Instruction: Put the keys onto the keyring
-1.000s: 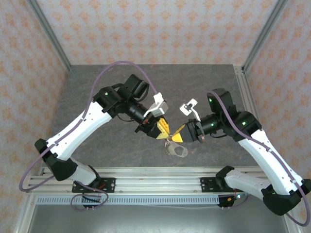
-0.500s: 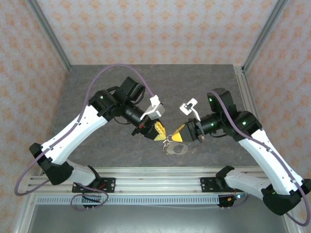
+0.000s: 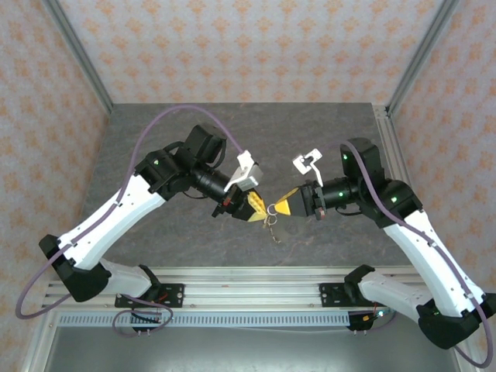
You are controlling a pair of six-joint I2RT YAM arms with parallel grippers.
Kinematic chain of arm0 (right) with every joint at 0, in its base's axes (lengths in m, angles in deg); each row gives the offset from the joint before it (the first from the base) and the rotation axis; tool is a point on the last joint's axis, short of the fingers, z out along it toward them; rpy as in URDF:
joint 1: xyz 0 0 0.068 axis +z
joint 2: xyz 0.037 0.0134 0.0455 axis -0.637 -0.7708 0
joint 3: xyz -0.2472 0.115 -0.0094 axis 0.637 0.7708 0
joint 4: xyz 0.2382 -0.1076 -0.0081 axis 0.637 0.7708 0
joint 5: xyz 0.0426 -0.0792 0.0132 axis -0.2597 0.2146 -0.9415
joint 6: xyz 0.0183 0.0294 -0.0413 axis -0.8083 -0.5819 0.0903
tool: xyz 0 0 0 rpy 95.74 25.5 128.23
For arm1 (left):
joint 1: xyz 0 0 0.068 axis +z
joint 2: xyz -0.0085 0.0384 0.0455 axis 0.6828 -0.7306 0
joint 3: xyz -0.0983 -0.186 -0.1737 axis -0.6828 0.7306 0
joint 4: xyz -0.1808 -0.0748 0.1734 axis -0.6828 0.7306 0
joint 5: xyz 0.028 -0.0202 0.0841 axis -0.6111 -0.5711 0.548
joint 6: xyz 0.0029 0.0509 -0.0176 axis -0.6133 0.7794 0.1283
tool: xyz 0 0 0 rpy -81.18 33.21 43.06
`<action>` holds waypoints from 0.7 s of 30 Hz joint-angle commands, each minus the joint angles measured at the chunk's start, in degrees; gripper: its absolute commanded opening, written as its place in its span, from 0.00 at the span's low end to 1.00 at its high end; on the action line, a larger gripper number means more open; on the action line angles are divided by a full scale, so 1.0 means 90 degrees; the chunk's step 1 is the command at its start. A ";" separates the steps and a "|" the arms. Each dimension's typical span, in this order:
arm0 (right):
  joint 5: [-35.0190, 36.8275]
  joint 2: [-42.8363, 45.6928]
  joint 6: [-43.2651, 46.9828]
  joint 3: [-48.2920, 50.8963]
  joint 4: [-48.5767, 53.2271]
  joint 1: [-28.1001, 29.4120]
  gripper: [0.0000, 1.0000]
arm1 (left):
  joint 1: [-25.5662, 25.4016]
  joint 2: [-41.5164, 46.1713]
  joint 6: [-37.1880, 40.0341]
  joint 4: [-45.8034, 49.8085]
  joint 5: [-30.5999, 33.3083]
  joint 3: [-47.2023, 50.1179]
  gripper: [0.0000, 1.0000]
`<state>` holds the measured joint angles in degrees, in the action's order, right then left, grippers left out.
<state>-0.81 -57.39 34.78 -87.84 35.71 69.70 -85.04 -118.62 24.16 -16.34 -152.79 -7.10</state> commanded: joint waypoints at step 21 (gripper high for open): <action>0.1054 0.0584 -0.0758 0.0738 -0.1641 -0.0108 0.00 | -0.0346 0.0238 -0.2200 -0.3071 0.1937 0.0896 0.00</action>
<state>8.74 -52.85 28.20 -81.94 24.86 68.11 -87.71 -116.64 7.11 -34.72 -138.47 1.10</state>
